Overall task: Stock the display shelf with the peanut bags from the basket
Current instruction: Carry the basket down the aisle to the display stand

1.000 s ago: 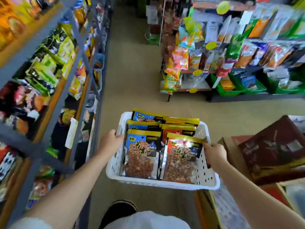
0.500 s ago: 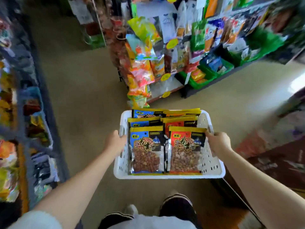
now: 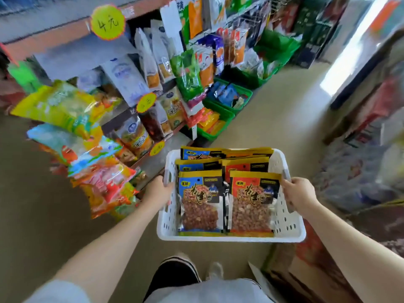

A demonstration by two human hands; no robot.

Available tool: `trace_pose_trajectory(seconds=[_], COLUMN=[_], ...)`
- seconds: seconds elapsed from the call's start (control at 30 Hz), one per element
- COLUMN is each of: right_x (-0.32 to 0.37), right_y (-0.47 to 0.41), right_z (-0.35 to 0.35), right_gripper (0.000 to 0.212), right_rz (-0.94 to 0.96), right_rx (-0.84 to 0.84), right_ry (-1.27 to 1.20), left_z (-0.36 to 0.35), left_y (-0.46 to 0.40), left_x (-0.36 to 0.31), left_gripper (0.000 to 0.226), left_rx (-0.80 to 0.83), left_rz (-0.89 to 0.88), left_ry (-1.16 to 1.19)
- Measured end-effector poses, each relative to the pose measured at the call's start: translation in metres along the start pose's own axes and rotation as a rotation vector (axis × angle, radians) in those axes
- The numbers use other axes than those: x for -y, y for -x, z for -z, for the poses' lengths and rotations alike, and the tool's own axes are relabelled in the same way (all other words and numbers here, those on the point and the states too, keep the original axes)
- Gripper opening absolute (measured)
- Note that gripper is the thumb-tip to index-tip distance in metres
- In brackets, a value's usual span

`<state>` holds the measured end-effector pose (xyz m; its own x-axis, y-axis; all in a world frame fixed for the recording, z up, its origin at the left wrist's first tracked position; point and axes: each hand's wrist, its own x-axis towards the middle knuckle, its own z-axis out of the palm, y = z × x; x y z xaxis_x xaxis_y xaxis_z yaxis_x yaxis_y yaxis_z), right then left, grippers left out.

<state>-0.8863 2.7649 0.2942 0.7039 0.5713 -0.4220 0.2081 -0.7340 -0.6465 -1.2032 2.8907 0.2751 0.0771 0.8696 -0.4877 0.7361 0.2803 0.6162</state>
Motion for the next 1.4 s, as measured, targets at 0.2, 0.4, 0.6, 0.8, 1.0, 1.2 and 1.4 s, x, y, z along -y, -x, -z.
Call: trace_pose_trajectory(seconds=[0.2, 0.4, 0.6, 0.8, 1.0, 1.2, 1.4], right_x=[0.047, 0.072, 0.057, -0.031, -0.155, -0.206, -0.208], right_y=[-0.117, -0.255, -0.374, -0.502, -0.620, -0.675, -0.681], right_z=[-0.011, -0.058, -0.112, -0.198, -0.309, -0.356, -0.371], right_gripper=[0.025, 0.027, 0.022, 0.015, 0.014, 0.016, 0.013], right_rz=[-0.194, -0.381, -0.460, -0.476, -0.526, -0.498, -0.446], right_rx=[-0.039, -0.104, -0.092, -0.055, -0.012, 0.001, 0.052], right_ry=[-0.120, -0.161, -0.061, -0.017, -0.002, 0.034, -0.022], left_z=[-0.023, -0.058, -0.129, -0.246, -0.373, -0.428, -0.437], left_y=[-0.147, -0.314, -0.442, -0.560, -0.659, -0.701, -0.731], left_x=[-0.082, -0.142, -0.157, -0.108, -0.017, 0.022, 0.033], left_gripper=[0.031, 0.009, 0.029, 0.013, 0.016, 0.018, 0.019], left_rx=[0.082, 0.213, 0.248, 0.229, 0.217, 0.224, 0.154], left_rz=[-0.036, -0.017, 0.082, 0.064, -0.017, -0.032, -0.077], left_ry=[0.081, 0.034, 0.059, -0.074, -0.214, -0.195, -0.210])
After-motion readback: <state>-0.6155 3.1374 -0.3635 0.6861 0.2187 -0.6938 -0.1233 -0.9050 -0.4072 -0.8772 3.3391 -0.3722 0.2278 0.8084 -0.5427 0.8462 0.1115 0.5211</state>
